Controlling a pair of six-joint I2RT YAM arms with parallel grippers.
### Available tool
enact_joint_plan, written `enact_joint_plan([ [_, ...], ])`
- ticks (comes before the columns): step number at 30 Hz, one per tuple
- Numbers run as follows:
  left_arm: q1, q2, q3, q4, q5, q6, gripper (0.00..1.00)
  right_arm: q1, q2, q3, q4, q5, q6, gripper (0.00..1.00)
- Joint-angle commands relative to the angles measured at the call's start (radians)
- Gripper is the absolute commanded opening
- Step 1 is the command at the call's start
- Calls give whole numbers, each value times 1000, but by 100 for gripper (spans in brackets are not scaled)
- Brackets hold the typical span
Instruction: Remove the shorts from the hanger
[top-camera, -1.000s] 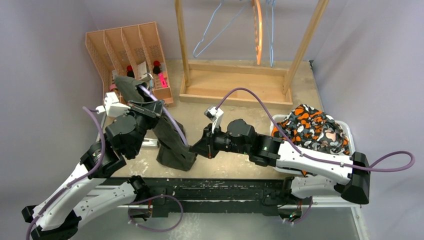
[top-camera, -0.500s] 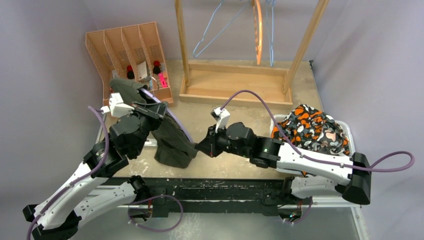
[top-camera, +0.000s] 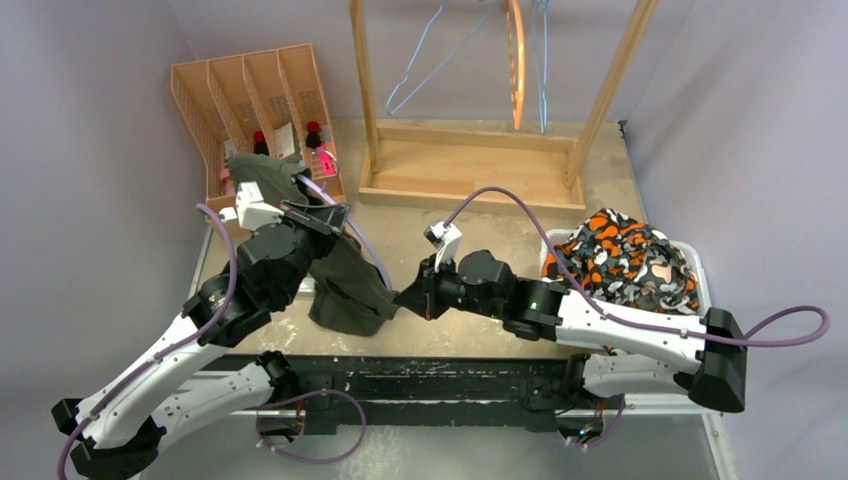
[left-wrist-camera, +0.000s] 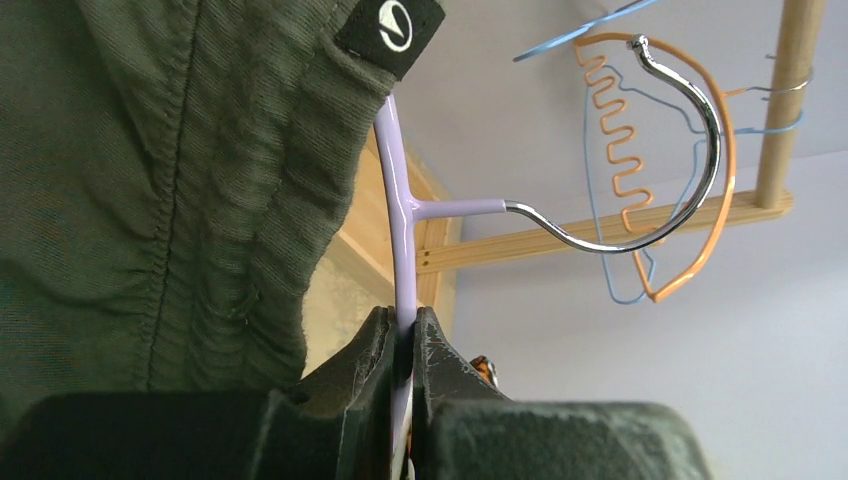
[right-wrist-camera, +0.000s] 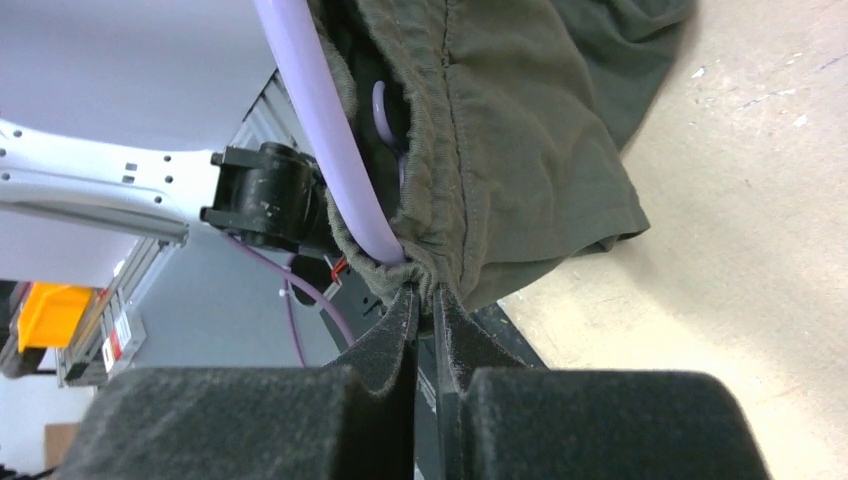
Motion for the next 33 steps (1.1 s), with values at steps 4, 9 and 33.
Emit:
enact_joint_plan([
  [4,9,-41,80,221,-98,-23,0,8,49,-64,-62,-156,-65,0],
  [9,10,-76,58,216,-123,-29,0,8,19,-88,-75,-73,-24,0],
  [33,9,-47,98,233,-138,8,0,8,15,-185,92,-326,-115,0],
])
